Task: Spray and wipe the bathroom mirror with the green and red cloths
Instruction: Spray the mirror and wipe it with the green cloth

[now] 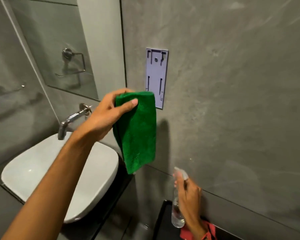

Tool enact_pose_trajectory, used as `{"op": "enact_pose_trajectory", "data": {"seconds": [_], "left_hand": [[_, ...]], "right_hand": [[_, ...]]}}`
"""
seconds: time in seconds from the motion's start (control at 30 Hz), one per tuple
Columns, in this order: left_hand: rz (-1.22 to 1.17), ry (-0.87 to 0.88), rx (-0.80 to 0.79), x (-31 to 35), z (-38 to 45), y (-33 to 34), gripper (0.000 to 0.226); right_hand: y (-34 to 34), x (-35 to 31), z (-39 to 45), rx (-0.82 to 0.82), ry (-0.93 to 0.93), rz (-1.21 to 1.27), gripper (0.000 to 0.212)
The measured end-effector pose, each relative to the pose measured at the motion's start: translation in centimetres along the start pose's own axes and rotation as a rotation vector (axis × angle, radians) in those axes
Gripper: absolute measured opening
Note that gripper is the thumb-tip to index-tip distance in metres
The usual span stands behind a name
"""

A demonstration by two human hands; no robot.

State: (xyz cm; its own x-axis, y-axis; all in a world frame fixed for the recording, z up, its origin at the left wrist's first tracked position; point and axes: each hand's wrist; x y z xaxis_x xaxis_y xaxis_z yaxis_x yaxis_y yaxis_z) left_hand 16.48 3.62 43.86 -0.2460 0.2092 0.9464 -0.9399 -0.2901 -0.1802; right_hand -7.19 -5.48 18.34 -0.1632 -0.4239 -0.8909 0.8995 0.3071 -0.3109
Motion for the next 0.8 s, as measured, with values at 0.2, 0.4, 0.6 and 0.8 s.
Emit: {"op": "enact_pose_trajectory", "data": {"seconds": [0.2, 0.4, 0.6, 0.8], "left_hand": [[-0.091, -0.205, -0.03, -6.2, -5.0, 2.8, 0.021], [-0.113, -0.309, 0.027, -9.2, -8.2, 3.3, 0.016], [-0.102, -0.358, 0.07, -10.0, -8.9, 2.6, 0.016], [-0.087, -0.382, 0.075, -9.2, -7.8, 2.0, 0.018]], "right_hand": [[0.1, 9.3, -3.2, -0.113, 0.312, -0.004, 0.015], [0.0, 13.0, -2.4, -0.042, 0.446, -0.107, 0.007], [-0.5, 13.8, -2.2, -0.094, 0.415, -0.222, 0.025], [-0.1, 11.8, -1.7, -0.189, 0.539, -0.2, 0.03]]}}
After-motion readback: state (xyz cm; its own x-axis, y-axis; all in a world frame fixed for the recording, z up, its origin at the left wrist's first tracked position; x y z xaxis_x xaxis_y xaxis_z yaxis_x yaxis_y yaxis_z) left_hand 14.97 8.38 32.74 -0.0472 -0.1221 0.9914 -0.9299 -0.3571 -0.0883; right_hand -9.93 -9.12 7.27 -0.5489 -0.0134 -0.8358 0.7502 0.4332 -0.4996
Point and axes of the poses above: each hand's wrist, its own z-axis towards the middle knuckle, its own y-axis out of the palm, x = y × z, and after that the axes turned 9 degrees about -x, right-handed
